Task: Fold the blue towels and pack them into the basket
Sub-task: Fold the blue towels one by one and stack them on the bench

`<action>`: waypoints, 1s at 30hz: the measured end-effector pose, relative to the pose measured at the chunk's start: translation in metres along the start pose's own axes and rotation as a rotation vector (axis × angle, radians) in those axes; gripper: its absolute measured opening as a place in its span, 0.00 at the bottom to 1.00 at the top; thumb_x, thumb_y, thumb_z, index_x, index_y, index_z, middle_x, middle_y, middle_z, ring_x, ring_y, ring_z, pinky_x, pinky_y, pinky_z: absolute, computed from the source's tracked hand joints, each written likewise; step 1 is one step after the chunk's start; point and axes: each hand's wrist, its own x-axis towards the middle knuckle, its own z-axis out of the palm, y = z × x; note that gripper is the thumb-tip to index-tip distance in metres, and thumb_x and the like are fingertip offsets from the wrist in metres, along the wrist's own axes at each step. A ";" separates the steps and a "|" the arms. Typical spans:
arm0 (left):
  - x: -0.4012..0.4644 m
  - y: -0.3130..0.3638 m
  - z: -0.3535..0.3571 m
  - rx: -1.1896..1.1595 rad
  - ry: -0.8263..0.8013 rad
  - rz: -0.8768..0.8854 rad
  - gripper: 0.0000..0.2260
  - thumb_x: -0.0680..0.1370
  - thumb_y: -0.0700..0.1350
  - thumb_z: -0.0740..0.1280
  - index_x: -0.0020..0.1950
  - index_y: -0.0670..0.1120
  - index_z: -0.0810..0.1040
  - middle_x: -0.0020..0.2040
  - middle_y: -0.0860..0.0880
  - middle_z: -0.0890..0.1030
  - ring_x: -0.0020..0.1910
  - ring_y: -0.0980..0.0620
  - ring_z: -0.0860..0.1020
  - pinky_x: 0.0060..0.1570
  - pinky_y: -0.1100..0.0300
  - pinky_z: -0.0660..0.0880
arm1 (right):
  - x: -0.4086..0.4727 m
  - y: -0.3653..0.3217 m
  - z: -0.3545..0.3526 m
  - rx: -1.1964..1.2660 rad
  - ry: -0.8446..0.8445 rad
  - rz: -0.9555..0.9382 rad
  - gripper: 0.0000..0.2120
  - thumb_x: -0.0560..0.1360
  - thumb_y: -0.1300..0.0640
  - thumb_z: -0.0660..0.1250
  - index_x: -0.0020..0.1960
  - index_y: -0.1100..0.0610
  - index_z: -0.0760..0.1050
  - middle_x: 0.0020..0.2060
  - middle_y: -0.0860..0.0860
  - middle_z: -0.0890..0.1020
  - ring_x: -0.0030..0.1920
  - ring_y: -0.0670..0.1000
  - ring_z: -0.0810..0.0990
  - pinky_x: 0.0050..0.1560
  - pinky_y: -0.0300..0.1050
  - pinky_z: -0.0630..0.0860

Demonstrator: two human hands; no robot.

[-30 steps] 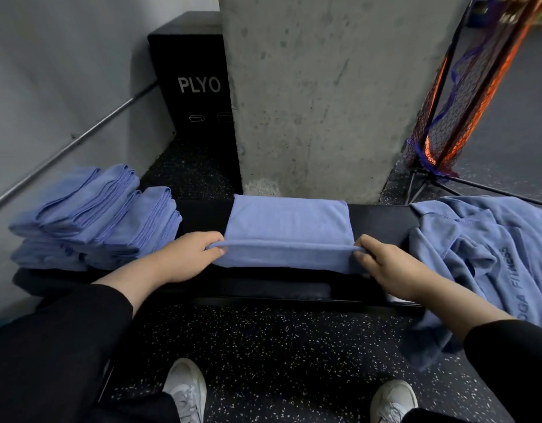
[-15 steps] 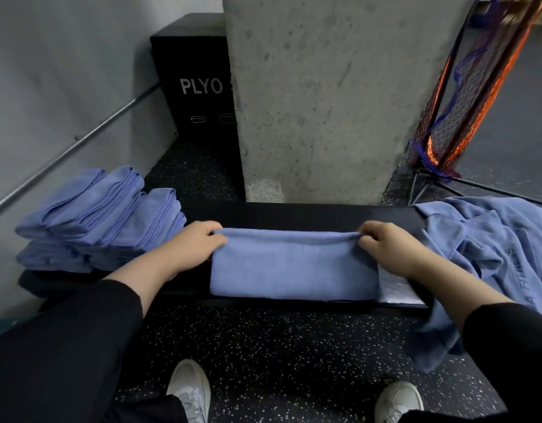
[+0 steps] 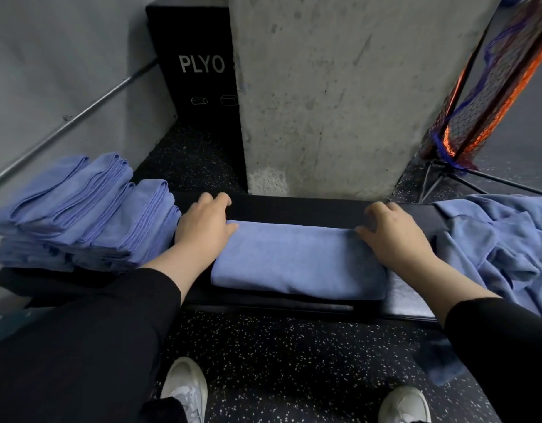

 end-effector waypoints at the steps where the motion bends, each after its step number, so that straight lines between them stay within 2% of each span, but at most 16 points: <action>1: -0.001 0.003 -0.003 0.019 0.044 0.060 0.18 0.78 0.52 0.71 0.66 0.51 0.73 0.60 0.46 0.74 0.59 0.43 0.75 0.54 0.48 0.74 | -0.001 -0.004 -0.001 0.011 0.065 -0.061 0.17 0.76 0.50 0.71 0.62 0.55 0.76 0.55 0.57 0.77 0.58 0.63 0.76 0.56 0.56 0.75; 3: -0.006 0.014 -0.009 0.006 0.036 0.212 0.16 0.79 0.53 0.70 0.65 0.52 0.76 0.59 0.48 0.74 0.60 0.45 0.74 0.59 0.49 0.70 | -0.004 -0.017 -0.001 0.069 0.097 -0.265 0.14 0.76 0.51 0.71 0.59 0.54 0.79 0.54 0.54 0.79 0.56 0.61 0.77 0.56 0.57 0.75; 4: -0.012 0.020 -0.011 0.002 -0.013 0.293 0.16 0.79 0.54 0.69 0.65 0.53 0.77 0.60 0.49 0.74 0.61 0.46 0.73 0.60 0.50 0.68 | -0.007 -0.023 0.000 0.109 0.042 -0.379 0.13 0.76 0.52 0.71 0.59 0.54 0.80 0.54 0.53 0.79 0.56 0.59 0.78 0.57 0.56 0.76; 6: -0.029 0.031 -0.004 0.054 -0.126 0.445 0.19 0.80 0.58 0.66 0.69 0.55 0.75 0.64 0.51 0.73 0.65 0.48 0.71 0.65 0.51 0.65 | -0.014 -0.030 0.009 0.152 -0.166 -0.538 0.15 0.78 0.52 0.70 0.63 0.52 0.79 0.63 0.51 0.78 0.63 0.55 0.77 0.65 0.50 0.72; 7: -0.039 0.033 0.003 0.088 -0.185 0.499 0.21 0.80 0.60 0.63 0.73 0.56 0.72 0.69 0.52 0.71 0.69 0.49 0.69 0.69 0.52 0.62 | -0.019 -0.031 0.016 0.128 -0.284 -0.572 0.18 0.79 0.51 0.69 0.68 0.51 0.76 0.71 0.50 0.73 0.71 0.52 0.72 0.72 0.48 0.66; 8: -0.049 0.032 0.012 0.116 -0.251 0.530 0.24 0.81 0.61 0.60 0.76 0.58 0.67 0.76 0.53 0.65 0.75 0.50 0.63 0.74 0.51 0.58 | -0.024 -0.030 0.024 0.073 -0.386 -0.575 0.23 0.80 0.49 0.66 0.74 0.49 0.70 0.78 0.48 0.64 0.77 0.50 0.62 0.77 0.47 0.57; 9: -0.057 0.030 0.020 0.142 -0.321 0.538 0.25 0.83 0.62 0.56 0.80 0.59 0.60 0.81 0.54 0.56 0.80 0.51 0.54 0.78 0.50 0.51 | -0.028 -0.027 0.031 0.007 -0.452 -0.565 0.26 0.82 0.47 0.62 0.79 0.46 0.62 0.80 0.44 0.53 0.80 0.47 0.52 0.80 0.47 0.48; 11: -0.066 0.019 0.029 0.183 -0.413 0.524 0.27 0.84 0.62 0.49 0.82 0.60 0.47 0.82 0.56 0.40 0.81 0.56 0.38 0.79 0.48 0.40 | -0.033 -0.021 0.035 -0.065 -0.483 -0.546 0.28 0.83 0.42 0.55 0.81 0.42 0.51 0.78 0.37 0.41 0.80 0.43 0.40 0.79 0.47 0.38; 13: -0.067 0.008 0.030 0.191 -0.410 0.512 0.28 0.84 0.63 0.45 0.82 0.60 0.42 0.81 0.58 0.35 0.79 0.58 0.33 0.79 0.48 0.36 | -0.037 -0.018 0.033 -0.096 -0.464 -0.527 0.30 0.80 0.37 0.48 0.80 0.39 0.47 0.77 0.36 0.39 0.79 0.42 0.37 0.78 0.47 0.35; 17: -0.068 -0.002 0.027 0.179 -0.422 0.460 0.29 0.83 0.65 0.45 0.82 0.61 0.40 0.81 0.59 0.34 0.78 0.59 0.32 0.79 0.46 0.36 | -0.042 -0.021 0.030 -0.160 -0.448 -0.503 0.33 0.77 0.34 0.41 0.80 0.38 0.43 0.78 0.36 0.38 0.79 0.42 0.36 0.79 0.52 0.36; 19: -0.071 0.000 0.026 0.207 -0.383 0.479 0.30 0.82 0.67 0.45 0.82 0.59 0.44 0.82 0.55 0.38 0.80 0.57 0.35 0.78 0.44 0.35 | -0.043 -0.020 0.031 -0.155 -0.440 -0.498 0.35 0.75 0.31 0.37 0.80 0.38 0.43 0.79 0.37 0.39 0.79 0.42 0.36 0.79 0.55 0.39; 21: -0.073 0.001 0.023 0.236 -0.303 0.540 0.32 0.80 0.69 0.47 0.82 0.57 0.53 0.83 0.52 0.47 0.81 0.56 0.44 0.79 0.44 0.40 | -0.041 -0.018 0.031 -0.132 -0.426 -0.489 0.39 0.71 0.28 0.34 0.81 0.38 0.44 0.79 0.37 0.40 0.79 0.43 0.37 0.80 0.54 0.39; 23: -0.072 -0.001 0.021 0.251 -0.259 0.617 0.31 0.79 0.69 0.49 0.80 0.57 0.60 0.82 0.52 0.56 0.81 0.56 0.52 0.79 0.47 0.46 | -0.040 -0.016 0.031 -0.116 -0.417 -0.466 0.39 0.72 0.28 0.37 0.81 0.39 0.45 0.80 0.38 0.42 0.80 0.43 0.39 0.80 0.53 0.40; 25: -0.071 -0.004 0.020 0.259 -0.220 0.670 0.28 0.79 0.65 0.50 0.77 0.57 0.66 0.80 0.53 0.62 0.79 0.56 0.59 0.77 0.49 0.54 | -0.038 -0.017 0.030 -0.123 -0.414 -0.442 0.36 0.75 0.30 0.41 0.81 0.39 0.46 0.80 0.38 0.43 0.80 0.43 0.40 0.80 0.53 0.41; 28: -0.060 -0.003 0.021 0.260 -0.065 0.744 0.20 0.76 0.55 0.56 0.62 0.55 0.82 0.67 0.53 0.80 0.66 0.53 0.77 0.66 0.51 0.71 | -0.037 -0.019 0.030 -0.123 -0.386 -0.407 0.31 0.80 0.35 0.49 0.81 0.41 0.50 0.81 0.40 0.46 0.80 0.44 0.44 0.79 0.54 0.46; 30: -0.046 -0.001 0.022 0.305 0.063 0.738 0.13 0.74 0.50 0.60 0.49 0.53 0.84 0.55 0.52 0.83 0.57 0.50 0.81 0.58 0.52 0.70 | -0.038 -0.021 0.029 -0.119 -0.313 -0.385 0.28 0.81 0.36 0.53 0.80 0.42 0.56 0.81 0.41 0.52 0.80 0.45 0.50 0.77 0.54 0.53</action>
